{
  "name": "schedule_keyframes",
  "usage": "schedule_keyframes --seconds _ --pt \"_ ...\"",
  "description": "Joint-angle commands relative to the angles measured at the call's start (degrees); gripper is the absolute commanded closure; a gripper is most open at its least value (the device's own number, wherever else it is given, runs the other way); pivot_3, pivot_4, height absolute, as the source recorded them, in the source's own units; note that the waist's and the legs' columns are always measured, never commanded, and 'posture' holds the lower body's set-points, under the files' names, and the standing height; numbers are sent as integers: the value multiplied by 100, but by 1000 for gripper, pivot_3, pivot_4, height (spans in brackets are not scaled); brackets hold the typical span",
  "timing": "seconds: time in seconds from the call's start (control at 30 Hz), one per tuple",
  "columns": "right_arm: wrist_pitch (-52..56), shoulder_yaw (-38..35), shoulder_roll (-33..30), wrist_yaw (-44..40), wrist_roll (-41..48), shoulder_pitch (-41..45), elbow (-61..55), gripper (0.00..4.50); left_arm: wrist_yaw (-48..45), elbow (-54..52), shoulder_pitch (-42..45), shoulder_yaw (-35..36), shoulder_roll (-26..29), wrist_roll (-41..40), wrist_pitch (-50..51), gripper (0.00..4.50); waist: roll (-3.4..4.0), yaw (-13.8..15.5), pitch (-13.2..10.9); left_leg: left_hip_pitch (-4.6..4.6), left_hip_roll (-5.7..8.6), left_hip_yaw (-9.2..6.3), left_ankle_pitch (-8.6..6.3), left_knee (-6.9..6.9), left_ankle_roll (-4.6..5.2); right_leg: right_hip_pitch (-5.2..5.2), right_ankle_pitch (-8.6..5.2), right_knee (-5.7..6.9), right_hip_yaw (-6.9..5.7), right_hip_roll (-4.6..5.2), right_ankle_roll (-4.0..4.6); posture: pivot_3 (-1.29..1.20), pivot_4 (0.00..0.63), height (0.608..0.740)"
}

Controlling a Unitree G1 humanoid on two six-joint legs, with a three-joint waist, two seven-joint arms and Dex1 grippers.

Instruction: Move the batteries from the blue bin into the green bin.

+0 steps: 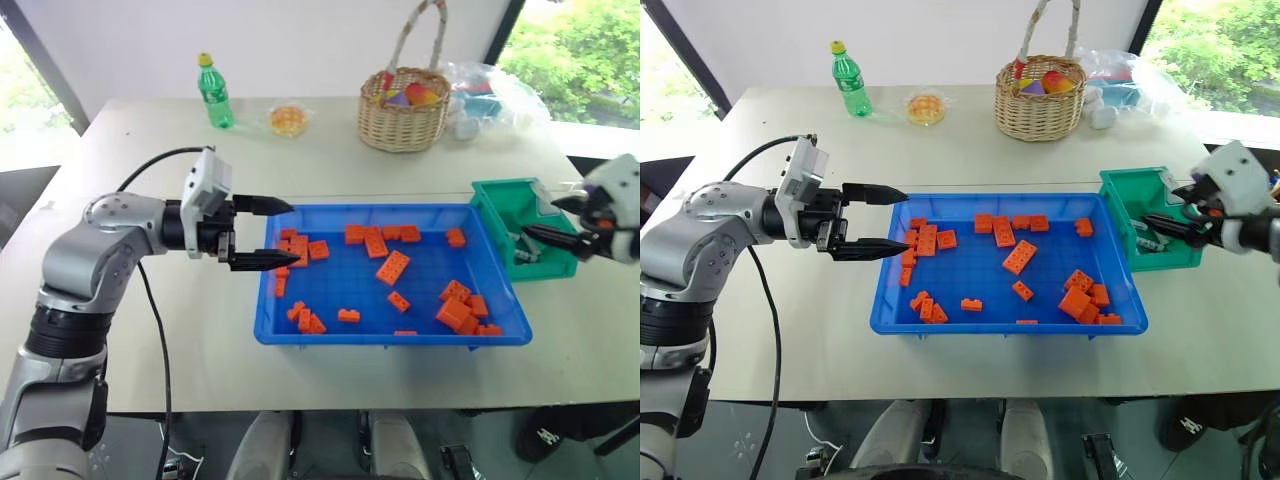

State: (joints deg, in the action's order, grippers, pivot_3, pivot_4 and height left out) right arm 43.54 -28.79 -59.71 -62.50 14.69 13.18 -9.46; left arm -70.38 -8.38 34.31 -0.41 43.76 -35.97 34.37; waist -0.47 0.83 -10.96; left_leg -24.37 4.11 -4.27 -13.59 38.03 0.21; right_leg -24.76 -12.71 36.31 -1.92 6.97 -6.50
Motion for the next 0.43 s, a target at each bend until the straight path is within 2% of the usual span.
schedule_keyframes --seconds 0.03,0.23,0.37,0.43 --pt "449 -1359 23 -603 608 -1005 -955 1017 -21 -10 -117 330 152 -61 -56 0 -1 10 0 0 0 0 -1 1 1 2 0 -2 0 0 0 0 150 693" --pt "774 -2776 347 -1251 1154 -2733 -1236 1017 -3 259 -276 591 245 -148 11 0 -4 -1 2 9 1 0 -4 10 5 22 -10 -17 -1 5 18 0 150 693" --pt "488 -2952 530 -1186 1131 -3286 -1200 1017 31 356 -283 670 246 -194 61 0 -3 -18 3 20 -3 3 -4 10 5 26 -11 -16 1 6 21 0 150 693" --pt "441 -2927 555 -1016 1167 -3285 -1179 1017 28 426 -285 648 278 -120 5 0 -3 -18 3 20 -4 3 -4 10 5 25 -12 -15 1 6 22 0 150 693"
